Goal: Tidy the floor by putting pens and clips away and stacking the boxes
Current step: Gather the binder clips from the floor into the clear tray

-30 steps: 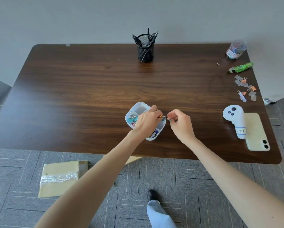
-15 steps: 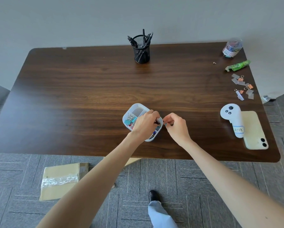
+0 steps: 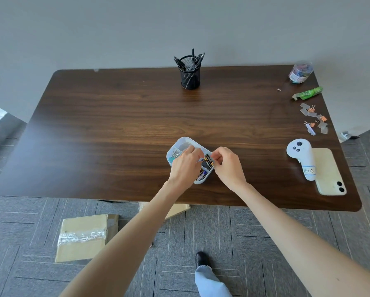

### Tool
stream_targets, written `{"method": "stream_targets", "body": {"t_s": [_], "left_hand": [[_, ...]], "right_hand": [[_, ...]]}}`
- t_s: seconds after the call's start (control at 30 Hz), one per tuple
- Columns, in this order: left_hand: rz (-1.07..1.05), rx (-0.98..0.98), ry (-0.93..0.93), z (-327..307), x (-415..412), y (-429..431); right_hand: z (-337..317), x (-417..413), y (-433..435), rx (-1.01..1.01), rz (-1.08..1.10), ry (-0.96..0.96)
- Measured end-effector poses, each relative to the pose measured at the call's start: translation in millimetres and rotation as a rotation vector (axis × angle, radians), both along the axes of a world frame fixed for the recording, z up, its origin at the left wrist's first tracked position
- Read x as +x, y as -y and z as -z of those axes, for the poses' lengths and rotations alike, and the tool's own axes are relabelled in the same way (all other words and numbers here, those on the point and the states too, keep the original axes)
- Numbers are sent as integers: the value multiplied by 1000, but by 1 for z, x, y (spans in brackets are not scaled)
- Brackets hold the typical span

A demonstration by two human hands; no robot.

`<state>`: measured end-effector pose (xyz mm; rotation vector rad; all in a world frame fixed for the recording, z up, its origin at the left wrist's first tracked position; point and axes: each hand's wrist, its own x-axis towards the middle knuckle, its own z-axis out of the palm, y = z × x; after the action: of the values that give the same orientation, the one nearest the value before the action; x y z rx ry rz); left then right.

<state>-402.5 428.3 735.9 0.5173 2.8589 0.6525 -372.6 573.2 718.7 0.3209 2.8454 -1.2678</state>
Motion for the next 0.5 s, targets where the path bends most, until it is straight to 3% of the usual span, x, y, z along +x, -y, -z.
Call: {"method": "stream_targets", "body": {"t_s": [0.2,0.5], "left_hand": [[-20,-165,-86,-15,34,44],[-70,-247,-42,-15,135,141]], "right_hand": [[-21,23,34,177,-126,-25],[-26,115,126,482,-413,-55]]}}
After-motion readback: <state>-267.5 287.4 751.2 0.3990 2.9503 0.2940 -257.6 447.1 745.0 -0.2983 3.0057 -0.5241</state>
